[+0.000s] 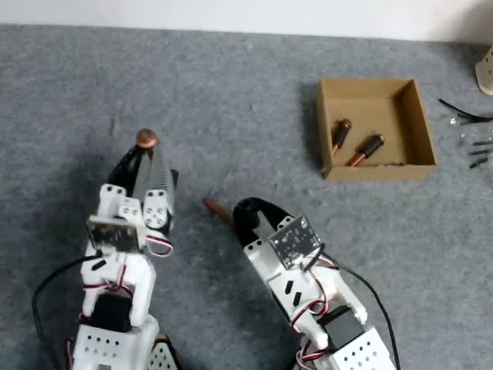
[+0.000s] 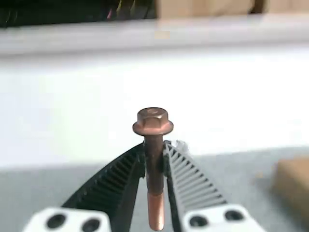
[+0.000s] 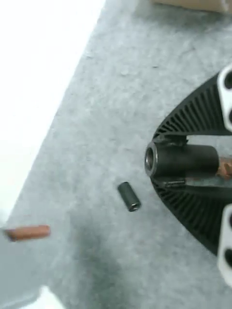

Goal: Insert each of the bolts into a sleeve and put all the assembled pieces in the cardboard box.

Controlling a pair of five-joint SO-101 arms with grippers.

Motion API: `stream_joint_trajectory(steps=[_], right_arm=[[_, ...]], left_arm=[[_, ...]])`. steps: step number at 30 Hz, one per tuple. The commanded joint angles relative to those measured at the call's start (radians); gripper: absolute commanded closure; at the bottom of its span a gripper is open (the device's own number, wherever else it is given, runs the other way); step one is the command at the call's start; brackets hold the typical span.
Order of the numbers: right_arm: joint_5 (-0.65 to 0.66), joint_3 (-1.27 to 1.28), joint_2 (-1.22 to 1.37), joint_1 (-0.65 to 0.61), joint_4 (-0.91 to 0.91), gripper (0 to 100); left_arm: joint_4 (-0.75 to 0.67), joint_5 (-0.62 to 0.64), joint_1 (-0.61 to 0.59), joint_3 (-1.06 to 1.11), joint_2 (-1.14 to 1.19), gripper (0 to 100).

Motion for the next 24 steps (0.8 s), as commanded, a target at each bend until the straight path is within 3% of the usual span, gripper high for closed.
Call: stream_joint_trajectory(steps=[1, 9, 13, 17, 24], right_arm=[[-0.011, 0.025, -0.002, -0.016, -0.087, 99.4], [-0.009, 0.108, -0.002, -0.013, -0.104, 99.4], [-0.009, 0.11, -0.002, -0.013, -0.104, 99.4], [-0.009, 0.111, -0.002, 0.013, -0.102, 99.4], [-0.009, 0.107, -0.002, 0.035, -0.104, 99.4]], left_arm=[[-0.133, 0.006, 0.166, 0.01, -0.008, 99], [-0.212, 0.044, 0.39, 0.019, -0.008, 99], [-0.21, 0.176, 0.372, 0.019, -0.008, 99], [-0.135, 0.232, 0.338, 0.013, -0.008, 99], [-0.064, 0.397, 0.392, 0.019, -0.008, 99]])
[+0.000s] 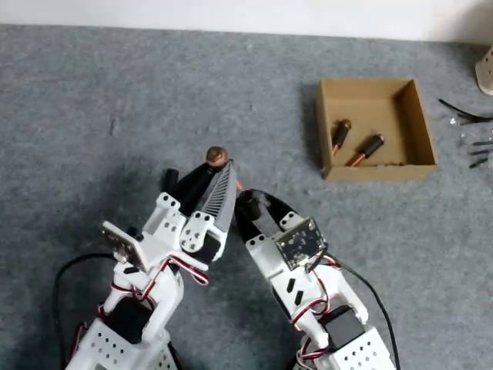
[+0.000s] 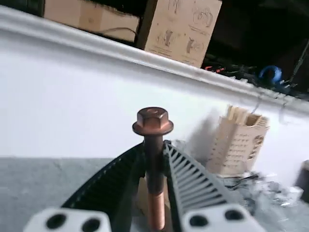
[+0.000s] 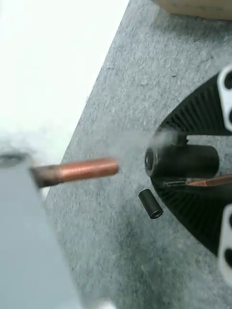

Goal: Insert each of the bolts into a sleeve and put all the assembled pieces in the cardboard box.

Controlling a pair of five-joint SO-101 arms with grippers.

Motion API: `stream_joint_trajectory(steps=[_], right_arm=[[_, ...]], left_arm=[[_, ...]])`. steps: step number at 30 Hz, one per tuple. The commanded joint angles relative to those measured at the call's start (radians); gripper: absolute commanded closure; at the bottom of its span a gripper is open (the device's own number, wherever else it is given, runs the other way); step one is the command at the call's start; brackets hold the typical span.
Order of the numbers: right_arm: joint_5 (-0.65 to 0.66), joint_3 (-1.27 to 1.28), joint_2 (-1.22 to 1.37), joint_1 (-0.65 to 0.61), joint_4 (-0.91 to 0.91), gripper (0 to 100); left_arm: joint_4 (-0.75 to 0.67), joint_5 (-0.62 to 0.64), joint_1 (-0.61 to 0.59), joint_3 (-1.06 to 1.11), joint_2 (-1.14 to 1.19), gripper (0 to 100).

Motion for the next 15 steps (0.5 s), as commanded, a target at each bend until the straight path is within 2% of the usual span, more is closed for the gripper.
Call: stream_joint_trajectory(steps=[1, 9, 15], right_arm=[[-0.009, 0.107, -0.002, 0.018, -0.033, 99.4], [-0.008, 0.107, -0.002, 0.016, -0.03, 99.4], [-0.008, 0.107, -0.002, 0.016, -0.03, 99.4]], left_arm=[[0.003, 0.058, 0.025, 0.019, -0.008, 99], [0.164, 0.057, 0.081, 0.019, -0.008, 99], [0.183, 0.055, 0.084, 0.019, -0.007, 99]])
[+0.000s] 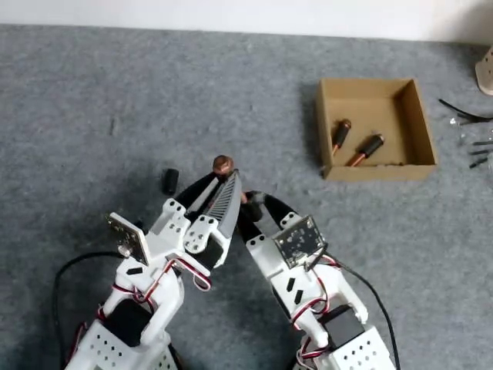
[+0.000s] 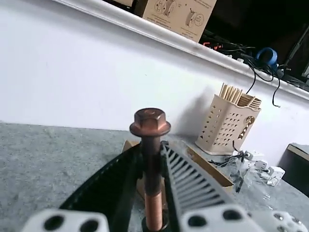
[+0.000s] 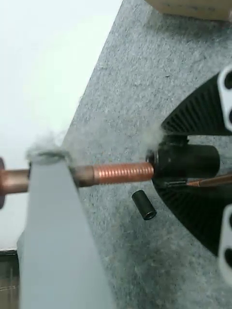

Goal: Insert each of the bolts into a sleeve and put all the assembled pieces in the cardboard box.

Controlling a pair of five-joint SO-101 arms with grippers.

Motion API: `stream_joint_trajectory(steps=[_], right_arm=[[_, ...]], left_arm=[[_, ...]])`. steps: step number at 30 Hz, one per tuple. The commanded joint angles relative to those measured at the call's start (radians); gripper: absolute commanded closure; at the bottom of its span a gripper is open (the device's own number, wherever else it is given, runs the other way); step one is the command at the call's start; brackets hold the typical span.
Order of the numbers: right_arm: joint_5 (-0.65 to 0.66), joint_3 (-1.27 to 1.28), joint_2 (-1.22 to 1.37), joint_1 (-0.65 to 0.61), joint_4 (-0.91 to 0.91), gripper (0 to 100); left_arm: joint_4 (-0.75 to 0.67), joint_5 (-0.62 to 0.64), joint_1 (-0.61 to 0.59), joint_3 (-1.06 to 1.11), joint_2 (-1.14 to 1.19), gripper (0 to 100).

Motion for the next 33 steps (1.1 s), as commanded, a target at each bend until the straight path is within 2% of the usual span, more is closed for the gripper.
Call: stream_joint_trajectory(steps=[1, 4, 11, 18, 22, 26, 33], right_arm=[[-0.008, 0.107, -0.005, 0.012, -0.031, 99.4], [-0.006, 0.107, -0.005, 0.012, -0.031, 99.3], [0.132, 0.105, -0.005, 0.008, -0.004, 99.3], [0.124, 0.108, -0.005, 0.005, 0.001, 99.3], [0.086, 0.104, -0.005, 0.007, 0.002, 99.3], [0.025, 0.102, -0.007, -0.024, 0.079, 99.3], [0.046, 0.085, -0.007, -0.025, 0.091, 99.3]], left_arm=[[0.021, 0.005, 0.027, 0.019, 0.01, 99], [0.046, 0.011, 0.028, 0.019, 0.008, 99], [0.043, 0.012, 0.036, 0.019, 0.008, 99], [0.032, 0.02, 0.028, 0.019, 0.008, 99], [0.017, 0.13, 0.013, 0.019, 0.008, 99], [0.015, 0.227, -0.024, 0.019, 0.01, 99], [0.055, 0.233, -0.019, 0.019, 0.018, 99]])
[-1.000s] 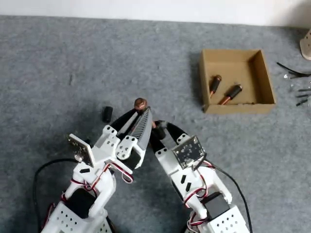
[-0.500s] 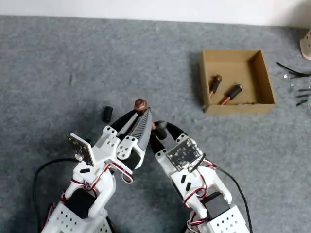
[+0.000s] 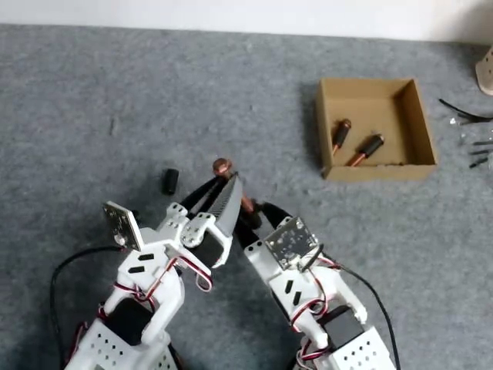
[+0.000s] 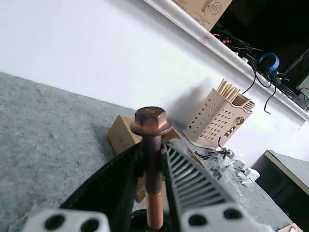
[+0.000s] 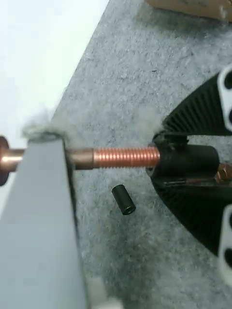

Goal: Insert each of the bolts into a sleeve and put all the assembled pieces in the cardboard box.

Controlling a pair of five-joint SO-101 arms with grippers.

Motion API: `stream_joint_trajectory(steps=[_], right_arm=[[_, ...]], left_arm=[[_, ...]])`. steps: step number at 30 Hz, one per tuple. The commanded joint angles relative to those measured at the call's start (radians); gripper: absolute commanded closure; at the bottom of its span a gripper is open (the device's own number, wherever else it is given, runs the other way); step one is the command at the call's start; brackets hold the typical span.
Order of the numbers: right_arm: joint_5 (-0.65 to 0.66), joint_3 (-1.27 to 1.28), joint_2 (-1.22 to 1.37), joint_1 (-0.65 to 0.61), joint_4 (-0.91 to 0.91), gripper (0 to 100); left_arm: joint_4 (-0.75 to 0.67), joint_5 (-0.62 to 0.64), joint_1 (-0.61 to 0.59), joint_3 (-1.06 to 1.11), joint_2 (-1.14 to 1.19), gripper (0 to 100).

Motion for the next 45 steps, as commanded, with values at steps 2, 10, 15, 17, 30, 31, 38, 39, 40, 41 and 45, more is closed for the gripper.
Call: stream_joint_trajectory(steps=[2, 10, 15, 17, 30, 31, 38, 39, 40, 41, 45], right_arm=[[0.002, 0.084, -0.013, -0.002, 0.005, 99.3], [0.002, 0.084, -0.013, 0.013, 0.004, 99.3], [0.002, 0.084, -0.013, 0.016, 0.004, 99.3], [0.002, 0.084, -0.013, 0.016, 0.004, 99.3], [0.002, -0.019, -0.013, 0.012, 0.134, 99.3], [0.002, -0.019, -0.013, 0.012, 0.134, 99.3], [0.0, -0.025, -0.013, 0.015, 0.131, 99.3], [0.0, -0.025, -0.013, 0.013, 0.131, 99.3], [0.0, -0.025, -0.013, 0.013, 0.13, 99.3], [0.002, -0.025, -0.013, 0.013, 0.122, 99.3], [0.002, -0.019, -0.013, 0.013, 0.022, 99.3]], left_arm=[[0.055, 0.009, -0.005, 0.019, -0.002, 99], [0.084, 0.008, -0.004, 0.019, -0.005, 99], [0.086, 0.009, -0.002, 0.019, 0.002, 99], [0.1, 0.008, -0.002, 0.019, 0.004, 99], [0.112, 0.005, -0.005, 0.021, 0.004, 99], [0.114, 0.005, -0.004, 0.021, 0.004, 99], [0.167, 0.005, 0.064, 0.021, 0.005, 99], [0.17, 0.005, 0.077, 0.021, 0.005, 99], [0.17, 0.005, 0.084, 0.021, 0.005, 99], [0.17, 0.005, 0.079, 0.021, 0.005, 99], [0.167, 0.005, 0.064, 0.021, 0.004, 99]])
